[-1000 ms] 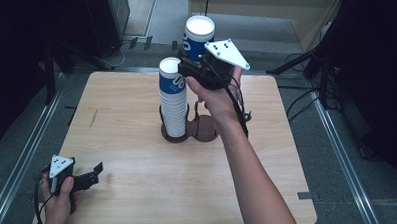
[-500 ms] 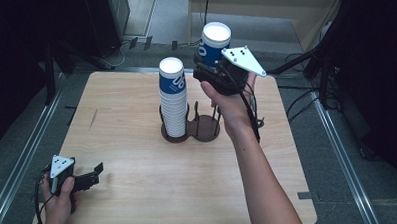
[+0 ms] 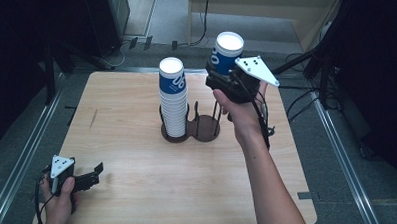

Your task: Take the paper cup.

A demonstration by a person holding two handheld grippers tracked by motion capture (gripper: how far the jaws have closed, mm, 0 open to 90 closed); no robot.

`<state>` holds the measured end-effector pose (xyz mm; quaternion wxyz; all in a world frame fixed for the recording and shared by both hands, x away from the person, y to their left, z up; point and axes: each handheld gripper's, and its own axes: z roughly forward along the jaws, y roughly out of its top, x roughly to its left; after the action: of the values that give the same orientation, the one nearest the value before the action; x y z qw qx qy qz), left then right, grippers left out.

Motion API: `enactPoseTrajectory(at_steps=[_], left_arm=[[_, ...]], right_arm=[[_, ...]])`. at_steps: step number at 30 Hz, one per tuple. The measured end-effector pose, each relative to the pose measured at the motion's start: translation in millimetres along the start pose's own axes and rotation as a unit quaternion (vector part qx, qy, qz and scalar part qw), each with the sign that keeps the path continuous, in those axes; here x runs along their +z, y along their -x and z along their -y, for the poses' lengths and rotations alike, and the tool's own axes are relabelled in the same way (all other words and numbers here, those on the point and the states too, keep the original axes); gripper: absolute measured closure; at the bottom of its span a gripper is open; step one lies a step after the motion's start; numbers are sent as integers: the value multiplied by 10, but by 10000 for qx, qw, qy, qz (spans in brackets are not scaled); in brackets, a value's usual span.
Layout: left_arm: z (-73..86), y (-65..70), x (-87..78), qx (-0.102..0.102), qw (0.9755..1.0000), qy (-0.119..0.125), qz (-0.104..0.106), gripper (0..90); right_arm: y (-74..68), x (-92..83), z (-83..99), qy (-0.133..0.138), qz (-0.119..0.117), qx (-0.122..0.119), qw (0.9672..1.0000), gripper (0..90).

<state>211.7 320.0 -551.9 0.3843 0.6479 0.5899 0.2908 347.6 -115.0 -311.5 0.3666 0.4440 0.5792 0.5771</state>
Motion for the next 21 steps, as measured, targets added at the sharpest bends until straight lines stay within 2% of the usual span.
enactPoseTrajectory(at_steps=[11, 21], left_arm=[[3, 7, -1, 2, 10000, 32, -28, 20], [3, 9, -3, 12, 10000, 40, -47, 20]], right_arm=[[162, -111, 94, -45, 92, 22, 9999, 184], [247, -226, 207, -51, 129, -48, 9999, 184]])
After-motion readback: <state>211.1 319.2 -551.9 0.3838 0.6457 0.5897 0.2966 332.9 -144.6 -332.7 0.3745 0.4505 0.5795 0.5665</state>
